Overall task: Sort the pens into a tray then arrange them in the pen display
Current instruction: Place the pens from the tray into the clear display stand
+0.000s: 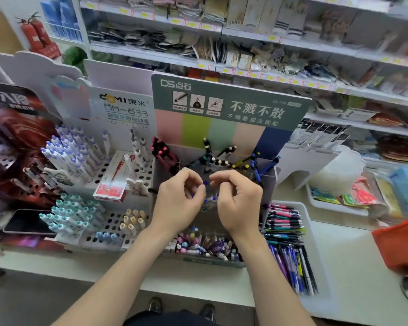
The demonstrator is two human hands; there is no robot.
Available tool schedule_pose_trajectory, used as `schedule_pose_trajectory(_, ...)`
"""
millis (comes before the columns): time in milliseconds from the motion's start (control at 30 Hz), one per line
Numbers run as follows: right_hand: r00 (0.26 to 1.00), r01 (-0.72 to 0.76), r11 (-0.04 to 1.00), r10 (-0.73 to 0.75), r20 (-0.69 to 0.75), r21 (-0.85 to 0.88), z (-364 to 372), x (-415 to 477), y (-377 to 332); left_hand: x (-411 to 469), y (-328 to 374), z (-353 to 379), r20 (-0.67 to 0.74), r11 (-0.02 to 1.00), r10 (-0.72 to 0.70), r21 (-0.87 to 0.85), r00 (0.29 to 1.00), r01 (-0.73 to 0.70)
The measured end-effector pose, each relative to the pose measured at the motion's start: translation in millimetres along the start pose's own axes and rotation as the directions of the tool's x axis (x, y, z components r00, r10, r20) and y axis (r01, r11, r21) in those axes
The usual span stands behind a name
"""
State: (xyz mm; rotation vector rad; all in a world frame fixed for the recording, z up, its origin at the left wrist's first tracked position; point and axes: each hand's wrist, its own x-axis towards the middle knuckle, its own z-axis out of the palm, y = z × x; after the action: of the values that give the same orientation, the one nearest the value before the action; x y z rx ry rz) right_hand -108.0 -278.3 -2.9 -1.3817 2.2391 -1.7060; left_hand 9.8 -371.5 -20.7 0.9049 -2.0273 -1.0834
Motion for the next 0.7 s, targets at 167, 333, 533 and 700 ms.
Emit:
schedule_pose_trajectory(167, 0.911, -0.338, 0.94, 0.339, -0.235, 0.043, -57.4, -43.5, 58.6, -33.3, 18.5, 64.9, 0.36, 0.992, 0.116, 0.003, 0.926, -0.125)
schedule_pose_trajectory(333, 0.746, -0.666, 0.723, 0.648, -0.153, -0.186, -117.3, -93.1, 130.6, -61.3, 24.5, 135.0, 0.686, 0.96, 0.141, 0.08, 0.714, -0.267)
schedule_pose_trajectory(533, 0.555, -0.73, 0.494, 0.832, 0.012, -0.473, -154.8, -161.7, 214.7, -93.1, 9.2, 206.6, 0.908, 0.787, -0.127, 0.337, 0.399, -0.517)
schedule_pose_trajectory(700, 0.499, -0.644, 0.442, 0.861, 0.096, -0.624, -141.9, -180.9, 238.5, -112.5, -21.8, 237.9, 0.905, 0.699, -0.239, 0.412, 0.352, -0.585)
